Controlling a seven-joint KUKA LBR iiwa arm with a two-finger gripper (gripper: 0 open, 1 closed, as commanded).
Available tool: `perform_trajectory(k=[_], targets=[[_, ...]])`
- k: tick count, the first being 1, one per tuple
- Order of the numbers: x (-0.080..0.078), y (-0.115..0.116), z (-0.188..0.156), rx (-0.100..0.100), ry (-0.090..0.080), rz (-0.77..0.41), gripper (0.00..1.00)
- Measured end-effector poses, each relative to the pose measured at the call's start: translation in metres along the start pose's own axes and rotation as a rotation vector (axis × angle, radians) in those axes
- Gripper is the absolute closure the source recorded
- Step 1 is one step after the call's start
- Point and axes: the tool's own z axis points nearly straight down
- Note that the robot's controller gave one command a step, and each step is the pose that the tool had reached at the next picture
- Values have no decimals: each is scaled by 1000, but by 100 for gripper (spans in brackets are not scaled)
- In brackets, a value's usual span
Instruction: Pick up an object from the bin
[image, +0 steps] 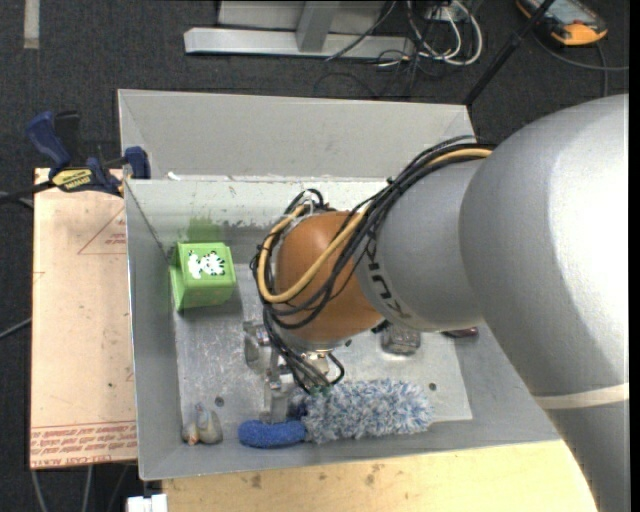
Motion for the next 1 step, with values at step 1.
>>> perform_trajectory(k=[1], targets=[[0,0,0,0,0,0,0]])
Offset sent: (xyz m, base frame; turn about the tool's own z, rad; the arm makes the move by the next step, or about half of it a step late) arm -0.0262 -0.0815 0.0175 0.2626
